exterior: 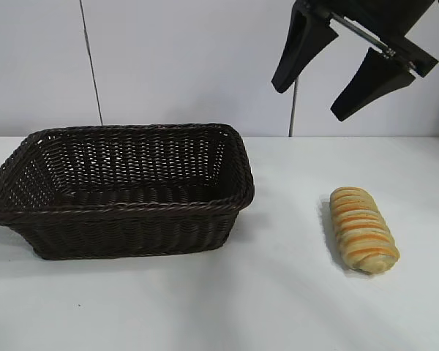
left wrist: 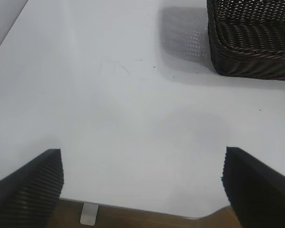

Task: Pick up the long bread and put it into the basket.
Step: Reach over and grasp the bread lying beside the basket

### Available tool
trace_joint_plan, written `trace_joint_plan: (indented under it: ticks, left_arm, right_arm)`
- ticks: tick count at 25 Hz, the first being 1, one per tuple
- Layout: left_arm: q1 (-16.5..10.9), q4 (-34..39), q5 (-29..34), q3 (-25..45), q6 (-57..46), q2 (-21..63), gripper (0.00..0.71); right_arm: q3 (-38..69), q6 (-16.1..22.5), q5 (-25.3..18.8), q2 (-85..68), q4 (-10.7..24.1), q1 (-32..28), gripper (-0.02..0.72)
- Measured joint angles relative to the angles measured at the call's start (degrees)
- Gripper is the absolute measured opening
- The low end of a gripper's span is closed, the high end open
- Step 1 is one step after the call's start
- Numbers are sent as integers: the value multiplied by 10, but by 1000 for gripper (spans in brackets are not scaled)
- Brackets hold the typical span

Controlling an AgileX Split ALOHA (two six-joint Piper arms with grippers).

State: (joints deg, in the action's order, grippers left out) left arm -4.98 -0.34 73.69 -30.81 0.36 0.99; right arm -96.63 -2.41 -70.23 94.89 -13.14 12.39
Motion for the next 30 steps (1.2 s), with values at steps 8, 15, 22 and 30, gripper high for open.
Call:
trace_joint_plan:
  ticks: [8, 15, 22, 30]
  left_arm:
    - [0, 0, 0, 0, 0, 0, 657]
    - [0, 0, 0, 0, 0, 0, 657]
    - [0, 3, 0, 0, 0, 0, 657]
    - [0, 0, 0, 0, 0, 0, 657]
  right_arm:
    - [55, 60, -8, -18, 143, -1, 548]
    - [211, 85, 96, 13, 152, -1, 548]
    - [281, 113, 224, 56, 155, -1, 548]
    - [282, 131, 299, 121, 168, -1, 548]
